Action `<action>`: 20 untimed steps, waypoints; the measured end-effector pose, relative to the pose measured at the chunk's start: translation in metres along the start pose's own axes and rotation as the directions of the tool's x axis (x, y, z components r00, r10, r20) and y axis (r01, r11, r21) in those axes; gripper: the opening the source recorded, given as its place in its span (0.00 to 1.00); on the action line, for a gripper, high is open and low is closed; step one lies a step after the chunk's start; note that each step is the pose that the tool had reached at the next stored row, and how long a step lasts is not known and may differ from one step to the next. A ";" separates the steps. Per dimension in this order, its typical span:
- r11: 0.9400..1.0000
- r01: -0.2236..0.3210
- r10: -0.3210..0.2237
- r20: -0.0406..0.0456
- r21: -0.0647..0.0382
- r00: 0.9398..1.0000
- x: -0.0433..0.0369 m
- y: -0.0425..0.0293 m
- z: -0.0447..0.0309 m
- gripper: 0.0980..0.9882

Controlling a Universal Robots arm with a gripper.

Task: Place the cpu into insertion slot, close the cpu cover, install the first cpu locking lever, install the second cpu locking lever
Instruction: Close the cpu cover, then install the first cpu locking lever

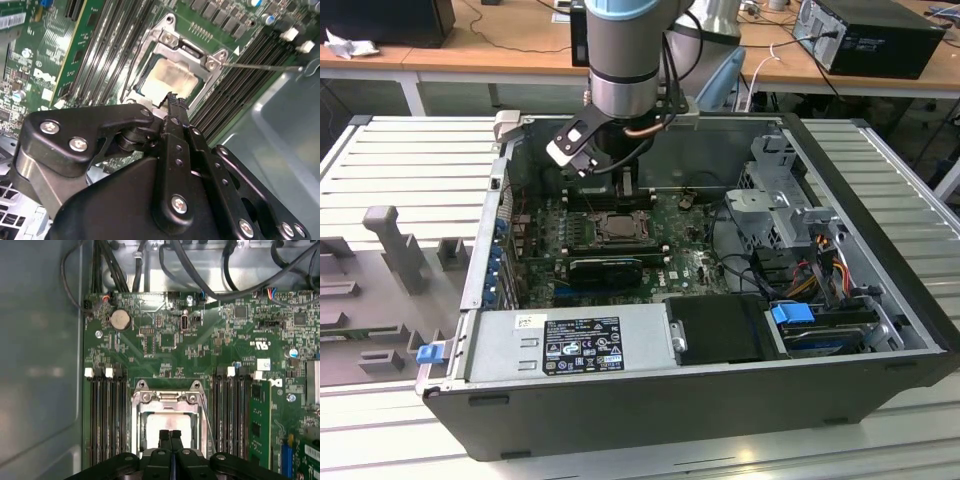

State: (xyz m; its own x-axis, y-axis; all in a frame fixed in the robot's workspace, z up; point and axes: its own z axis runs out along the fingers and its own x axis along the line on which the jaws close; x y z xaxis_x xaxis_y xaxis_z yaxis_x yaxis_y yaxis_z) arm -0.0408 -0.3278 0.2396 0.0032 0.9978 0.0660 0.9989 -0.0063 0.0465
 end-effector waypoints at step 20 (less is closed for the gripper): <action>1.000 0.000 0.000 0.001 0.000 1.000 0.0011 -0.0054 -0.0182 0.01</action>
State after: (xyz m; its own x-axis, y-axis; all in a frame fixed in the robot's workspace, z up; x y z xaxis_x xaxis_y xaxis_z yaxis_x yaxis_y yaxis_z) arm -0.0471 -0.3278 0.2575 0.0032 0.9979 0.0655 0.9989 -0.0062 0.0464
